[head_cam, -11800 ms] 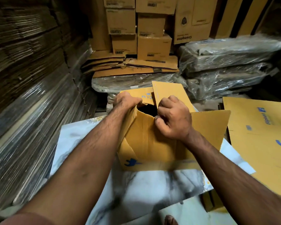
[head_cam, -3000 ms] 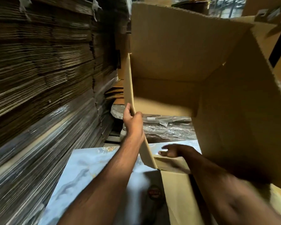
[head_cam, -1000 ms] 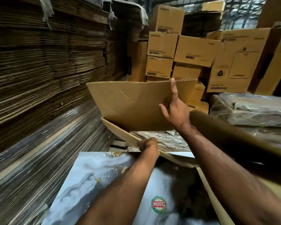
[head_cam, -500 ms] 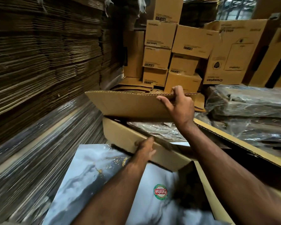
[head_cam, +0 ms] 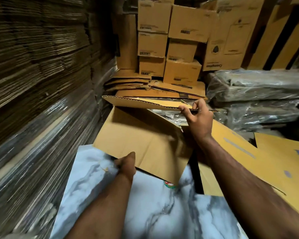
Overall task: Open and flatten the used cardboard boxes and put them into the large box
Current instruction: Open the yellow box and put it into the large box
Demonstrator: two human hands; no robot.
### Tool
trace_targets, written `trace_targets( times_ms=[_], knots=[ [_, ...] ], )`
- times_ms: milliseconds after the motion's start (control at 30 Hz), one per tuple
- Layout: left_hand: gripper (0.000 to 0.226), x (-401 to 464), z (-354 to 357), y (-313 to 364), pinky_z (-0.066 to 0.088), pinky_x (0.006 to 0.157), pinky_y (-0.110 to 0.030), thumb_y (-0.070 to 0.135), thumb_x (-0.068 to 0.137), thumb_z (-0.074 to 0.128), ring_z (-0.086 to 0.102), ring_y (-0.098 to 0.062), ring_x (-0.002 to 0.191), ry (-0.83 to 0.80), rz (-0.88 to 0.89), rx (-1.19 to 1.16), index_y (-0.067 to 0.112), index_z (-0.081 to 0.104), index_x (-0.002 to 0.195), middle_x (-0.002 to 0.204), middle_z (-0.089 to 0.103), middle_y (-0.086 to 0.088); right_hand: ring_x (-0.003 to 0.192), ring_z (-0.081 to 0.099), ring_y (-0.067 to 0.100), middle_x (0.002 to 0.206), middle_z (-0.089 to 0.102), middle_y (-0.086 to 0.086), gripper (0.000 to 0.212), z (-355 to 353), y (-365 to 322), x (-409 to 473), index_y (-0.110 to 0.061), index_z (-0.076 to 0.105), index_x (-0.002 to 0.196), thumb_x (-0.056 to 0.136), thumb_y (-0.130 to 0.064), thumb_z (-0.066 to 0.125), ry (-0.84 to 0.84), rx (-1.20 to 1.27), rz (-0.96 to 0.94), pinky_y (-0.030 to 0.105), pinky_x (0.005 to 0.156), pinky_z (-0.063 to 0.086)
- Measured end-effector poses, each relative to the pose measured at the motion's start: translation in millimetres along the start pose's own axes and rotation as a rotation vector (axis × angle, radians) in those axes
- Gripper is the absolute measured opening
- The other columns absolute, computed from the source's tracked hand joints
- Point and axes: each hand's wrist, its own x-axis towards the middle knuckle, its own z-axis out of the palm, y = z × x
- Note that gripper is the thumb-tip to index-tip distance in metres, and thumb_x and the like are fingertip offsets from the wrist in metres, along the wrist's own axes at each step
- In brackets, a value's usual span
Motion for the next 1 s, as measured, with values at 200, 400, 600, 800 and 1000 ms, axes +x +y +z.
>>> trace_targets(
  times_ms=[200,400,600,800,1000],
  knots=[
    [0.064,-28.0,2.9,-20.5,0.055,0.090,-0.044,0.030,0.087,0.075,0.061,-0.032,0.109,-0.039,0.091,-0.167,0.005,0.043,0.136,0.129,0.056,-0.018,0.051,0.044,0.009,0.062,0.048,-0.003,0.046,-4.6,9.8,-28.6,-0.014,0.043,0.082,0.089,-0.053,0.065,-0.047,0.008,0.080,0.030,0.052,0.037],
    [0.004,-90.8,27.0,-6.7,0.056,0.075,-0.036,0.011,0.096,0.057,0.056,-0.035,0.112,-0.325,0.090,-0.038,0.010,0.059,0.099,0.130,0.057,-0.018,0.067,0.057,0.027,0.070,0.058,0.003,0.022,-21.6,19.7,-59.0,-0.019,0.047,0.085,0.102,-0.033,0.045,-0.112,-0.007,0.223,0.039,0.060,0.044],
    [0.011,-160.9,47.3,-28.6,0.062,0.064,-0.044,0.002,0.098,0.044,0.046,-0.043,0.123,-0.473,0.078,-0.207,0.005,0.053,0.093,0.126,0.047,-0.018,0.091,0.060,0.031,0.094,0.067,0.010,0.021,-74.7,47.1,-126.5,-0.010,0.060,0.107,0.101,-0.020,0.043,-0.288,-0.104,0.390,0.035,0.073,0.040],
    [0.011,-225.0,41.6,-77.4,0.058,0.078,-0.054,0.005,0.090,0.064,0.053,-0.032,0.091,-0.576,0.080,-0.301,0.003,0.060,0.079,0.102,0.053,-0.014,0.099,0.062,0.032,0.108,0.070,0.012,0.026,-129.6,49.6,-160.3,-0.013,0.067,0.109,0.097,-0.019,0.044,-0.390,-0.129,0.432,0.032,0.075,0.040],
    [0.043,-261.2,47.2,-74.2,0.061,0.066,-0.039,0.028,0.096,0.061,0.054,-0.040,0.112,-0.289,0.052,-0.298,0.011,0.047,0.132,0.145,0.038,-0.027,0.099,0.060,0.031,0.111,0.069,0.010,0.028,-165.1,42.4,-181.8,-0.013,0.065,0.112,0.100,-0.022,0.041,-0.440,-0.157,0.442,0.033,0.076,0.041]
  ],
)
